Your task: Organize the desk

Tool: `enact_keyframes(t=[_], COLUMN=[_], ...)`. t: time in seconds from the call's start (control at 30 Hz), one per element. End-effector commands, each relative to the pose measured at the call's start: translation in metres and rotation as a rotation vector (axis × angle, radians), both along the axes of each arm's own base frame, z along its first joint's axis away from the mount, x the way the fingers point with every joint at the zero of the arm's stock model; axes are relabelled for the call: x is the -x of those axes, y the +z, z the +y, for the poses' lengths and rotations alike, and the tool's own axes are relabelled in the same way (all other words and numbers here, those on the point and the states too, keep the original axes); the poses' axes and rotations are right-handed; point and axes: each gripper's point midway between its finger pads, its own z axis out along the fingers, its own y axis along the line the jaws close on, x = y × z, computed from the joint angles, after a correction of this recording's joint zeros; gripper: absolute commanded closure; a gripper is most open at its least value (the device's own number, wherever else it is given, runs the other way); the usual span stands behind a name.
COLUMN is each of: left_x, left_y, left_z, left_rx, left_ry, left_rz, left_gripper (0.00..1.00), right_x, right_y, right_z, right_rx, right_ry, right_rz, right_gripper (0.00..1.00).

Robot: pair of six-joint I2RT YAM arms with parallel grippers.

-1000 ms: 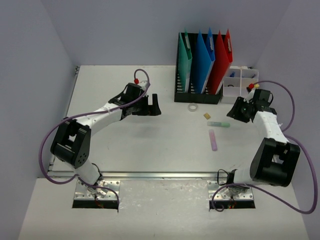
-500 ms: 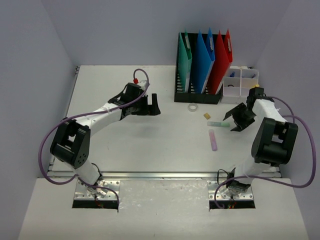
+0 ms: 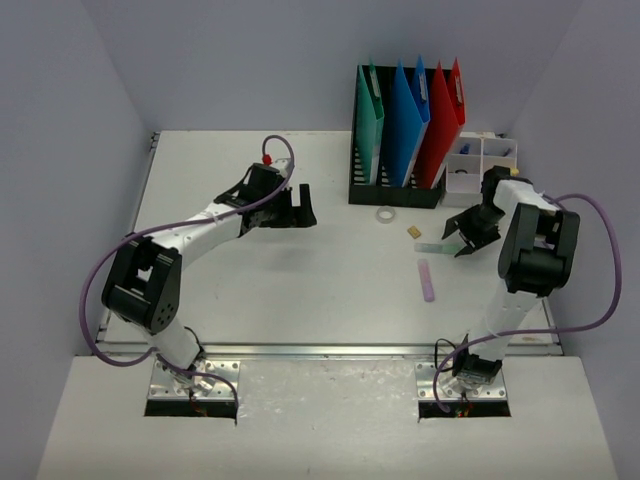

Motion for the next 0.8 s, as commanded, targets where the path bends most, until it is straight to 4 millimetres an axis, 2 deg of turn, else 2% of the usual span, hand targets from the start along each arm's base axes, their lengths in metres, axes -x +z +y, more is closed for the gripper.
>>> enact_keyframes(t=[0.0,0.3,0.53,0.57,0.67,0.77], left_x=[-0.021,-0.027,-0.029,-0.029,-0.029,-0.029], left_y=[0.014,0.012,0.012,0.012,0.011,0.01], left_z=[0.006,0.011,0.012,0.012,0.011,0.011], left_rx=[0.001,-0.005,-0.005,-0.005,-0.002,0.002], left_ry=[0.028,0.044,0.048,0.048,0.047,0.048], left_rz=[-0.046,-0.037,-0.038,-0.038,-0.034,-0.029], left_gripper=[0.0,0.0,0.0,0.0,0.0,0.0], right_x=[-0.008,0.002,0.0,-0.001,-0.007,-0.006], right_y=[-0.006,-0.026,-0.026,-0.024,-0.017,-0.011], right_z=[-0.019,-0.024,-0.026,-0.026,-0.027,-0.018], right_rx=[0.073,0.075,0.071,0.067,0.046,-0.008], right_ry=[-0.027,0.0,-0.035,-0.041,-0.071,-0.087], right_rz=[0.029,0.093,0.093,0.09,0.069,0.059], right_gripper=[0.42,0.46,0.65,0.66,0.54,0.36])
